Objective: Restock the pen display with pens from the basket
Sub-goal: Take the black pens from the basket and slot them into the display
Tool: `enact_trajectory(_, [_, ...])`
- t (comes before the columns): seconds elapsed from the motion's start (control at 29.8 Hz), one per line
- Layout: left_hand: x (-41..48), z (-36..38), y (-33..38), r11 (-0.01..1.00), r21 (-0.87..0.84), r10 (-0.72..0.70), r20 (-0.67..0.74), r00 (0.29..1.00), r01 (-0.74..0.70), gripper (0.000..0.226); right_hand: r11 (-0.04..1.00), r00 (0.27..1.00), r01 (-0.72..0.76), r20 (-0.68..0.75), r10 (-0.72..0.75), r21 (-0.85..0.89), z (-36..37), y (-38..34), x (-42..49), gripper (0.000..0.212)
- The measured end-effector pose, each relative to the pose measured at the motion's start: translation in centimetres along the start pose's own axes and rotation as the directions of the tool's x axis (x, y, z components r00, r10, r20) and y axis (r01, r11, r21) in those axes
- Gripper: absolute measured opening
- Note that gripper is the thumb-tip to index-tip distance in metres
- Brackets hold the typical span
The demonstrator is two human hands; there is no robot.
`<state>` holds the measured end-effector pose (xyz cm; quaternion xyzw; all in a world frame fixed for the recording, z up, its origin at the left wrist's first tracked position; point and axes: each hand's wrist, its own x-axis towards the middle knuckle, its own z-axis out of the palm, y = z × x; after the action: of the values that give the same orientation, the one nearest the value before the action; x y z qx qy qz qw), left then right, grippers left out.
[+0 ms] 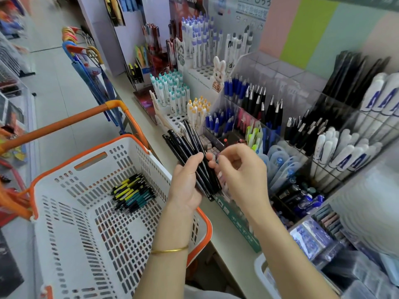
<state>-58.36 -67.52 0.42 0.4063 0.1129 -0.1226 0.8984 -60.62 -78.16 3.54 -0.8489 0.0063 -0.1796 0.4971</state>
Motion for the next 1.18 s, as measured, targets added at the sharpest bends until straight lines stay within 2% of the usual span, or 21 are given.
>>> enact_trajectory(0.07, [-0.3, -0.1, 0.2, 0.999, 0.019, -0.027, 0.095, 0.995, 0.026, 0.015, 0.993, 0.997, -0.071, 0.036, 0.068, 0.096, -0.4, -1.2, 1.6, 0.01])
enact_trajectory(0.24, [-0.7, -0.3, 0.0, 0.993, 0.103, -0.094, 0.321, 0.942, 0.064, 0.008, 0.975, 0.952, -0.215, 0.233, 0.197, 0.051, 0.1, -1.2, 6.5, 0.046])
enact_trajectory(0.34, [-0.8, -0.3, 0.0, 0.99, 0.1, -0.131, 0.373, 0.918, 0.101, 0.015, 0.959, 0.937, -0.247, 0.287, 0.199, 0.14, 0.1, -0.6, 7.5, 0.048])
enact_trajectory(0.44, [-0.6, -0.6, -0.1, 0.987, 0.072, -0.16, 0.36, 0.919, 0.144, 0.015, 0.877, 0.957, -0.287, 0.151, 0.247, 0.386, -0.2, -0.7, 8.0, 0.033])
enact_trajectory(0.5, [-0.6, -0.8, -0.3, 0.986, 0.039, -0.165, 0.328, 0.93, 0.161, 0.012, 0.847, 0.966, -0.208, -0.034, 0.257, 0.49, -0.8, -1.3, 8.2, 0.035])
enact_trajectory(0.57, [-0.4, -0.9, -0.5, 0.986, -0.017, -0.154, 0.278, 0.948, 0.165, 0.011, 0.852, 0.958, -0.095, -0.186, 0.219, 0.514, -1.4, -2.0, 7.6, 0.031])
enact_trajectory(0.67, [0.0, -0.5, -0.5, 0.974, -0.136, -0.158, 0.169, 0.973, 0.182, 0.011, 0.889, 0.96, 0.009, -0.253, 0.121, 0.458, -1.3, -1.9, 5.0, 0.01])
enact_trajectory(0.74, [0.5, -0.4, -0.6, 0.968, -0.185, -0.159, 0.08, 0.984, 0.171, 0.023, 0.933, 0.97, 0.067, -0.243, 0.023, 0.354, -0.7, -1.0, 3.0, 0.01])
enact_trajectory(0.81, [0.7, -0.2, -0.7, 0.971, -0.186, -0.144, 0.058, 0.988, 0.153, 0.028, 0.971, 0.973, 0.101, -0.227, -0.051, 0.215, 0.2, 0.2, 1.3, 0.013])
enact_trajectory(0.91, [1.0, -0.3, -0.8, 0.97, -0.2, -0.133, 0.039, 0.99, 0.138, 0.035, 0.986, 0.981, 0.115, -0.169, -0.093, 0.124, 1.1, 1.3, -0.3, 0.008])
enact_trajectory(1.01, [1.2, -0.3, -0.7, 0.962, -0.235, -0.134, 0.043, 0.99, 0.14, 0.034, 0.986, 0.974, 0.162, -0.153, -0.167, -0.044, 1.6, 1.7, -1.0, 0.012])
enact_trajectory(1.11, [1.1, -0.3, -0.5, 0.941, -0.316, -0.11, 0.057, 0.992, 0.123, 0.017, 0.979, 0.981, 0.177, -0.06, -0.183, -0.098, 1.6, 1.8, -1.1, 0.011])
enact_trajectory(1.18, [0.9, -0.3, -0.5, 0.967, -0.239, -0.094, -0.032, 0.995, 0.084, 0.023, 0.984, 0.988, 0.144, -0.041, -0.15, -0.108, 1.4, 1.4, -0.7, 0.007])
